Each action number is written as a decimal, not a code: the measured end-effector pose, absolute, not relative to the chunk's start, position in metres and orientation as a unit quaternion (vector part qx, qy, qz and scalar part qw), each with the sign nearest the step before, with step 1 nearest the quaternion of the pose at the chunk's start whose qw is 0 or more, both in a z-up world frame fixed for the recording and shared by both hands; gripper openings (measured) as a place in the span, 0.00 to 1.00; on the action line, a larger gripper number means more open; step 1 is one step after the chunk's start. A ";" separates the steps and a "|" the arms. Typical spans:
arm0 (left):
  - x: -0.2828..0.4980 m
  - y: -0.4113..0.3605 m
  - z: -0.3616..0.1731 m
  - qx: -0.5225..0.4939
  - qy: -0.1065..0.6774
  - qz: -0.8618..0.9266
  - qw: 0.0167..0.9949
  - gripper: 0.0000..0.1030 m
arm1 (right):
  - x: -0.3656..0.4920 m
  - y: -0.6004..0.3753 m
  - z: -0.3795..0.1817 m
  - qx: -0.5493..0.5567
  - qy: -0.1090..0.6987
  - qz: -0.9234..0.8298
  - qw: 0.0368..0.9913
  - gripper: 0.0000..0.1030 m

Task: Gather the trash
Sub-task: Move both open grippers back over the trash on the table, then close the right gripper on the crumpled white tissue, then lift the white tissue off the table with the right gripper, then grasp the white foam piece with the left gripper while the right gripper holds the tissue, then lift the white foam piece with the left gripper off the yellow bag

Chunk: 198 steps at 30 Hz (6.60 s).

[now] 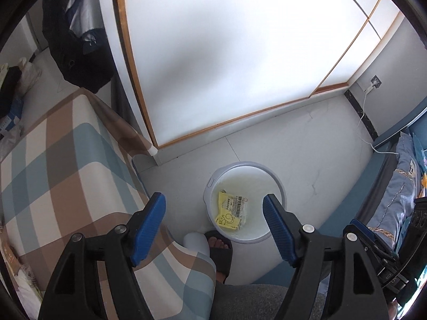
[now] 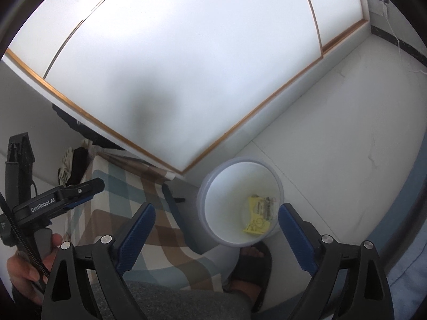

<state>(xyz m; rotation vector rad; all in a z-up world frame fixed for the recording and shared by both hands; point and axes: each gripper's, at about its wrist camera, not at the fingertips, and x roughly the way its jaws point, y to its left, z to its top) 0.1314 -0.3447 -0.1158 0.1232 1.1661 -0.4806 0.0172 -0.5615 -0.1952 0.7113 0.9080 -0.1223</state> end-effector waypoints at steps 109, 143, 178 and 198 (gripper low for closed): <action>0.092 0.089 -0.110 -0.212 0.464 -0.054 0.858 0.70 | 0.063 -0.147 -0.135 0.121 0.460 0.231 0.849 0.03; 0.088 0.055 -0.149 -0.147 0.546 -0.119 0.816 0.70 | 0.046 -0.145 -0.182 -0.111 0.505 0.242 0.821 0.49; 0.068 -0.012 -0.162 0.036 0.551 -0.142 0.821 0.83 | 0.065 -0.190 -0.176 0.036 0.509 0.212 0.834 0.07; 0.065 -0.017 -0.163 0.022 0.552 -0.138 0.822 0.48 | 0.058 -0.204 -0.170 0.060 0.498 0.201 0.841 0.07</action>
